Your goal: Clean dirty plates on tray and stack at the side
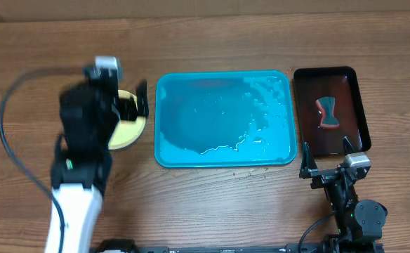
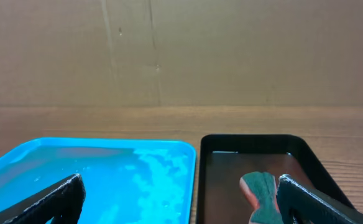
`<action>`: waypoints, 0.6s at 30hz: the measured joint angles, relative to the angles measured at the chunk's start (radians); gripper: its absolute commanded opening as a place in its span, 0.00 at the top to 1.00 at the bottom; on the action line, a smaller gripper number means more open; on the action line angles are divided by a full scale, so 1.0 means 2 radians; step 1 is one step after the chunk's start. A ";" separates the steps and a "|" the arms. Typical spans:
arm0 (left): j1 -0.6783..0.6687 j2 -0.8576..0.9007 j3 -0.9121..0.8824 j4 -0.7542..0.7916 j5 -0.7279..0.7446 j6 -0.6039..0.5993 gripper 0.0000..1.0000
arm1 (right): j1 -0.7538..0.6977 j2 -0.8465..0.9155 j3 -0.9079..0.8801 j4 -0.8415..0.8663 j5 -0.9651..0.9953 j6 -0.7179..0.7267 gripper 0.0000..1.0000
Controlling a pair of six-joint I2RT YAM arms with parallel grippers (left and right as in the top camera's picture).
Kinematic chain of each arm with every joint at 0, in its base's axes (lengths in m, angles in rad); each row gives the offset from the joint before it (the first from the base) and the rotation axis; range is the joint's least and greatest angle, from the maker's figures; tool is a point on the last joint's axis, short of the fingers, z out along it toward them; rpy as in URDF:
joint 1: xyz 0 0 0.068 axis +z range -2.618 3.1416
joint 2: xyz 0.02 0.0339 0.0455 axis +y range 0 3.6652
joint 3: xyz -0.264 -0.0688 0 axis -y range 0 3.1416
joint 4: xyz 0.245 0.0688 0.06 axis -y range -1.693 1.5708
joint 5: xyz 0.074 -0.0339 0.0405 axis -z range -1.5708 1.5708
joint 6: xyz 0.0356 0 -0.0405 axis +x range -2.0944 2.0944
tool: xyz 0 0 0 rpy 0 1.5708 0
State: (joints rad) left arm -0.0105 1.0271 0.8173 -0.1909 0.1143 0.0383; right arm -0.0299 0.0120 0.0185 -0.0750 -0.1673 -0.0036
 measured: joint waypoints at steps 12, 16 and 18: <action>0.000 -0.268 -0.269 0.165 0.029 0.101 0.00 | 0.000 0.000 0.000 0.000 0.000 0.000 0.00; 0.000 -0.317 -0.316 0.177 0.029 0.132 0.00 | 0.000 0.000 0.000 0.000 0.000 0.000 0.00; 0.000 -0.338 -0.331 0.179 0.029 0.142 0.00 | 0.000 0.000 0.000 0.000 0.000 0.000 0.00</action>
State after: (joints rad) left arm -0.0105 0.3511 0.1547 0.1661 0.1715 0.3214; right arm -0.0303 0.0120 0.0181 -0.0746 -0.1677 -0.0032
